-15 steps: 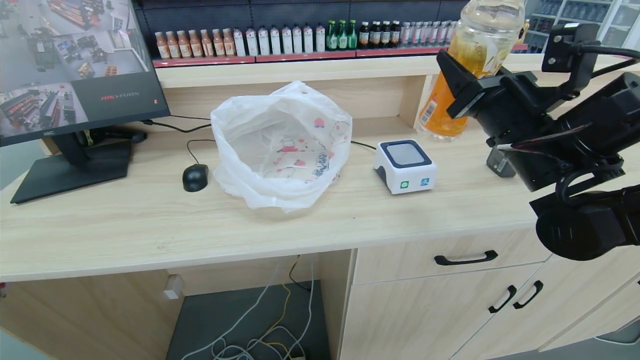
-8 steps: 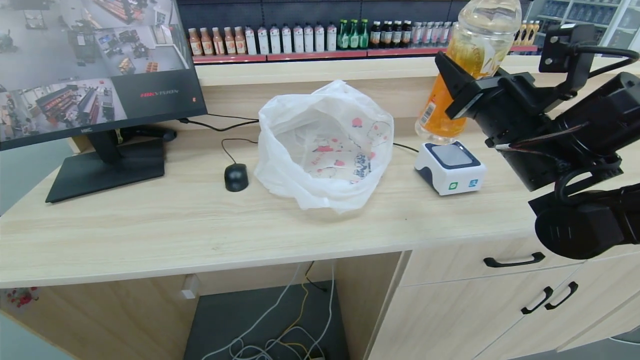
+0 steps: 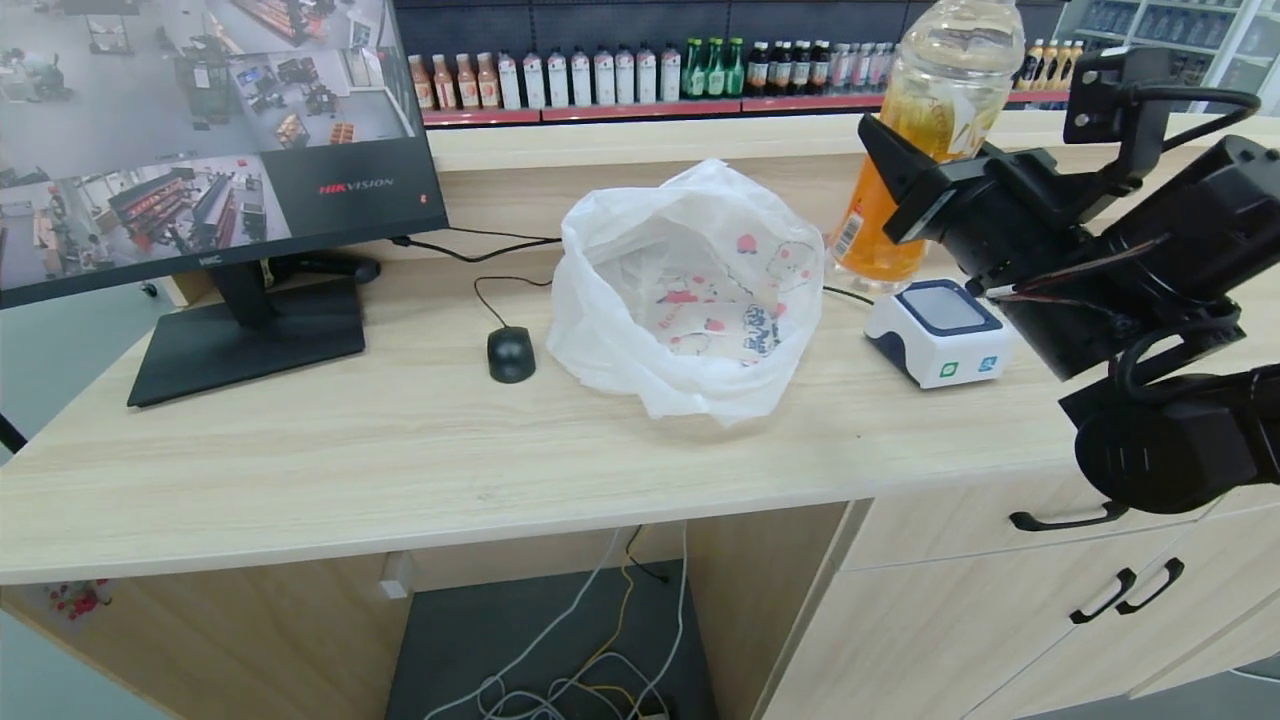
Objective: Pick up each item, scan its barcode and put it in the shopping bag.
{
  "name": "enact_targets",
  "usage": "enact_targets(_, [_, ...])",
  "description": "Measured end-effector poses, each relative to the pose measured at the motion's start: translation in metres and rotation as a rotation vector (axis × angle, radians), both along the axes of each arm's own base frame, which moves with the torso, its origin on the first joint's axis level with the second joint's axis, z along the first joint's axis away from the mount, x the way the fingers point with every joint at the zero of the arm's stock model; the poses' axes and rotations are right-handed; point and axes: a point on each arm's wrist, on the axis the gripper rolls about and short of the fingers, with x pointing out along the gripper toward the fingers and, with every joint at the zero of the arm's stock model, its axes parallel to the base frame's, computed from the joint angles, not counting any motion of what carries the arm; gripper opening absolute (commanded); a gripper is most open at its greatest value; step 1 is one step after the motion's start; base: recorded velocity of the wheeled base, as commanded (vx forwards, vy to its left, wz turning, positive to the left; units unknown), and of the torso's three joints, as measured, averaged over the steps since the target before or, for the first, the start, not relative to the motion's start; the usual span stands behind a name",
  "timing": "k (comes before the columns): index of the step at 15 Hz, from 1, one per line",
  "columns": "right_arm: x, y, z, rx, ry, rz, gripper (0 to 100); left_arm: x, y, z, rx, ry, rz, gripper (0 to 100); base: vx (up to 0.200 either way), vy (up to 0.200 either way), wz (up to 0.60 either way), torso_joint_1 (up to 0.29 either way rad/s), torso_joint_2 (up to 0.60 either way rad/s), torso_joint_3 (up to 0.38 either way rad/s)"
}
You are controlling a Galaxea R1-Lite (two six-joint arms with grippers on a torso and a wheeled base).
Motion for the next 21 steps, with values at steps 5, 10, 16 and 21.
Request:
enact_targets(5, [0.007,0.017,0.010,-0.003,0.051,0.045,0,0.000,0.000,0.000,0.000,0.000,0.000,100,0.000,0.000,0.00,0.000,0.00,0.000])
enact_targets(10, [0.037,0.032,0.025,0.024,0.068,0.066,0,0.000,0.000,0.000,0.000,0.000,0.000,100,0.000,0.000,0.00,0.000,0.00,0.000])
enact_targets(16, [0.076,0.053,0.035,0.023,0.105,0.083,0,0.000,0.000,0.000,0.000,0.000,0.000,100,0.000,0.000,0.00,0.000,0.00,0.000])
enact_targets(21, [0.090,0.075,0.024,0.017,0.123,0.114,0,0.000,0.000,0.000,0.000,0.000,0.000,100,0.000,0.000,0.00,0.000,0.00,0.000])
